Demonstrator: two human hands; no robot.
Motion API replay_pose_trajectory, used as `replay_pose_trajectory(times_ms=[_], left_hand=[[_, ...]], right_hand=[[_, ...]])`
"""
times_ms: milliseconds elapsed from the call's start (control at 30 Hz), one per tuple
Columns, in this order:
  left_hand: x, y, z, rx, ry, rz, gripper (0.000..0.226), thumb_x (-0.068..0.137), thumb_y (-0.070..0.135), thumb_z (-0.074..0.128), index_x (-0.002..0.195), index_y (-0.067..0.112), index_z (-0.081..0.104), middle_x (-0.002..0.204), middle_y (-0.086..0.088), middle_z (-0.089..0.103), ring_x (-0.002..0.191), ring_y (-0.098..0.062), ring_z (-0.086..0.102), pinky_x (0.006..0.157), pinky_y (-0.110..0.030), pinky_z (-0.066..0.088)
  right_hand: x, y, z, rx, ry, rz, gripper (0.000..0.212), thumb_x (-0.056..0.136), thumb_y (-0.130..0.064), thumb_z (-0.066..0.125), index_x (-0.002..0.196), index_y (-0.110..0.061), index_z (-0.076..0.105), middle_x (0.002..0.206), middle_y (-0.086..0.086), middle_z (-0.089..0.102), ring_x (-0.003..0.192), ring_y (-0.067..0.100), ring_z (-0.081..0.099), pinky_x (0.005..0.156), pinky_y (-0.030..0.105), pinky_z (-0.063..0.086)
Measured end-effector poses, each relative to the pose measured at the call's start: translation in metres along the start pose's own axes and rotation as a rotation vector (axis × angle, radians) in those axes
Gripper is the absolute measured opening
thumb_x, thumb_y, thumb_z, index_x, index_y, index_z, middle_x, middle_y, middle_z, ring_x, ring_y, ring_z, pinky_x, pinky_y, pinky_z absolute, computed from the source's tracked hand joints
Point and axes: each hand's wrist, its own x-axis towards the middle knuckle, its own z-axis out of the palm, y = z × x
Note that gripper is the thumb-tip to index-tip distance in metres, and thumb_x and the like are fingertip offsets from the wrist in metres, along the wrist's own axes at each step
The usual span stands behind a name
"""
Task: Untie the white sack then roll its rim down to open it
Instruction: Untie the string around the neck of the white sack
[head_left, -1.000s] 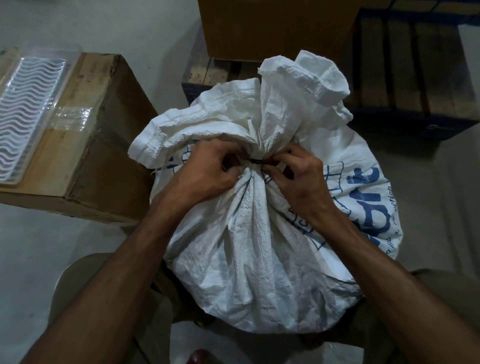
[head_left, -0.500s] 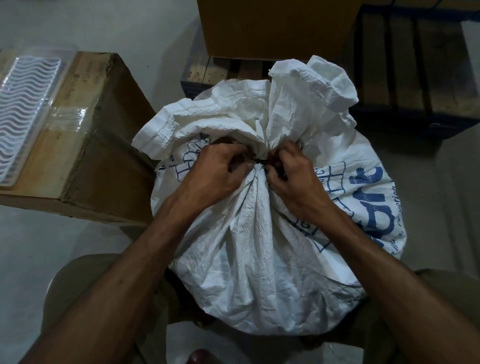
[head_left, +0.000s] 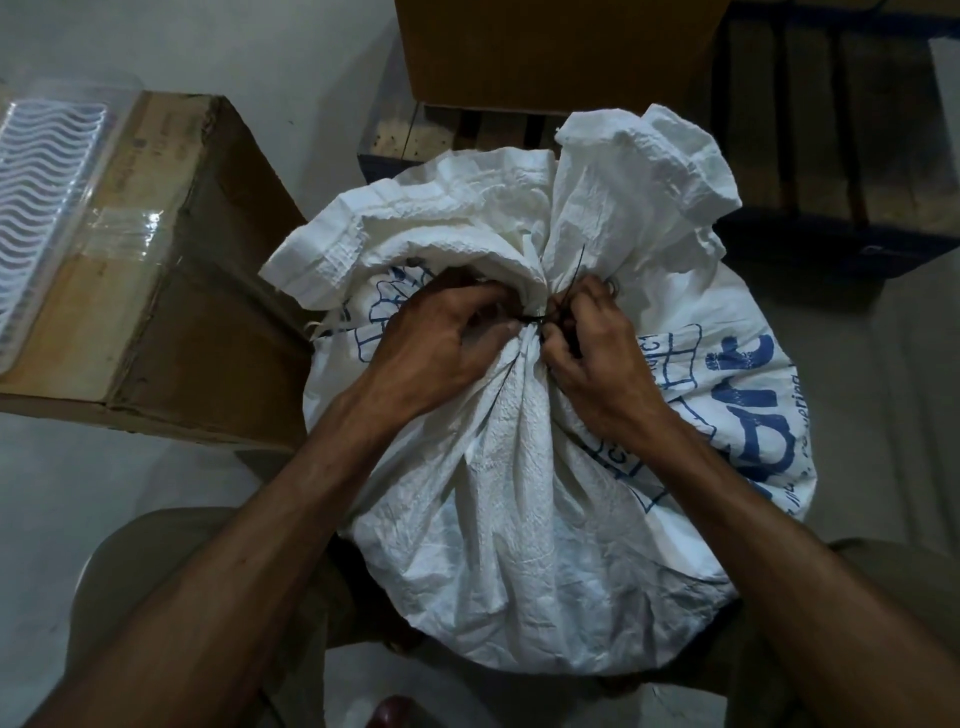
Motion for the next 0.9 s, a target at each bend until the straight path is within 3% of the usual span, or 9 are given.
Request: replay_pose_trajectory(times_ms=[167,333,567,700,800,900], left_hand=[[0.005,0.0,0.002,0.0,-0.108,0.021,0.023,0.093,0.043,0.061,0.111,0.03,0.069,0.107,0.009,0.07,0.098,-0.014,0.065,0.085,-0.04,0.055],[0.009,0.005,0.014,0.058,-0.044,0.054,0.011,0.092,0.029,0.058,0.103,0.028,0.061,0.099,0.0,0.066,0.095,-0.024,0.06,0.077,-0.043,0.053],[0.016,0.002,0.017,0.082,-0.019,0.065,0.027,0.088,0.017,0.057,0.113,0.016,0.069,0.11,-0.012,0.063,0.106,-0.032,0.054,0.085,-0.043,0.048],[0.019,0.005,0.009,-0.038,-0.025,0.062,0.019,0.088,0.01,0.063,0.105,0.007,0.071,0.106,-0.01,0.06,0.1,-0.023,0.05,0.083,-0.036,0.045],[0.018,0.009,0.006,-0.125,-0.001,0.0,0.013,0.089,0.011,0.068,0.102,0.011,0.07,0.099,0.002,0.059,0.091,-0.012,0.052,0.075,-0.024,0.045],[0.015,0.011,0.008,-0.113,0.053,0.005,0.012,0.089,0.019,0.071,0.099,0.014,0.071,0.094,0.006,0.065,0.086,-0.01,0.059,0.073,-0.021,0.049]], right_hand=[[-0.004,0.003,0.0,0.011,0.014,-0.005,0.008,0.091,-0.006,0.056,0.093,-0.001,0.052,0.097,0.005,0.044,0.085,0.012,0.042,0.077,0.021,0.033],[-0.005,-0.001,0.002,0.002,0.091,0.028,0.005,0.094,-0.002,0.056,0.094,0.002,0.053,0.097,0.007,0.046,0.083,0.007,0.038,0.075,0.017,0.031],[-0.009,-0.008,0.003,-0.035,0.207,0.035,0.005,0.097,-0.001,0.057,0.094,0.003,0.055,0.093,0.008,0.048,0.084,0.007,0.038,0.076,0.018,0.028],[-0.006,-0.006,0.0,0.008,0.192,0.069,0.006,0.098,-0.003,0.057,0.094,0.001,0.057,0.091,0.01,0.055,0.083,0.012,0.045,0.073,0.013,0.031],[-0.005,-0.004,-0.002,0.023,0.176,0.085,0.006,0.098,-0.005,0.059,0.094,-0.001,0.058,0.089,0.007,0.054,0.079,0.008,0.043,0.073,0.006,0.031],[-0.004,-0.002,-0.004,0.025,0.162,0.064,0.005,0.096,-0.004,0.06,0.093,-0.001,0.057,0.09,0.006,0.051,0.079,0.009,0.042,0.073,0.006,0.031]])
